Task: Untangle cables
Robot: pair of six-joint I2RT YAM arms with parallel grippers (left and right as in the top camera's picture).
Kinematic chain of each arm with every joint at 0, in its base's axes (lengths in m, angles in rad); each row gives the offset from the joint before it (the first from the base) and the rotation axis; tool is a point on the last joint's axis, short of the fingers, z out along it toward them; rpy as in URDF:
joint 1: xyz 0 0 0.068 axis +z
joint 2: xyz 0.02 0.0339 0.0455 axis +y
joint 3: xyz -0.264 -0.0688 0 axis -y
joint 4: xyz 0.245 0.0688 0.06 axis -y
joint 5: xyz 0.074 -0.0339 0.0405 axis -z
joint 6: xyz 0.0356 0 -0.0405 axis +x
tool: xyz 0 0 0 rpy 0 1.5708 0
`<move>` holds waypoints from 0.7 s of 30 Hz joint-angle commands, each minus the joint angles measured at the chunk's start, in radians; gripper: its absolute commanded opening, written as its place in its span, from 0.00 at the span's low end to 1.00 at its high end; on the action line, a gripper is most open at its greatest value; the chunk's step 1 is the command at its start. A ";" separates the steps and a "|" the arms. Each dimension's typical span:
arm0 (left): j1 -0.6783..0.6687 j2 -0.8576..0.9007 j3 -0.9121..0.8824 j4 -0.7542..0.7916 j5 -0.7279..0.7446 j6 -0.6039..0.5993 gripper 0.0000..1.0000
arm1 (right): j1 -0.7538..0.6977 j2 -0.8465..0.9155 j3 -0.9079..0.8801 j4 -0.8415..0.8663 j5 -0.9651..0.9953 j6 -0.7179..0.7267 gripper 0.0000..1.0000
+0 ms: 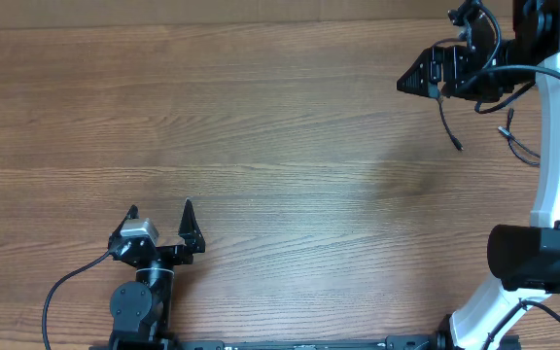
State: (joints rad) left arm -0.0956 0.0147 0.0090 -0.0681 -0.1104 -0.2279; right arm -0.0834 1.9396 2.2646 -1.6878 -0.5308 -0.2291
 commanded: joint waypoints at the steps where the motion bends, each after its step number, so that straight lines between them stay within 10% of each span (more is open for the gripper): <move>1: 0.008 -0.010 -0.004 0.002 -0.020 0.026 0.99 | 0.003 -0.005 0.007 0.007 0.053 0.001 1.00; 21: 0.008 -0.010 -0.004 0.002 -0.020 0.026 0.99 | 0.004 -0.173 0.005 0.202 0.034 -0.006 1.00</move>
State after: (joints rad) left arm -0.0956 0.0147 0.0090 -0.0681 -0.1108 -0.2279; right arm -0.0834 1.8366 2.2646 -1.5101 -0.4549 -0.2359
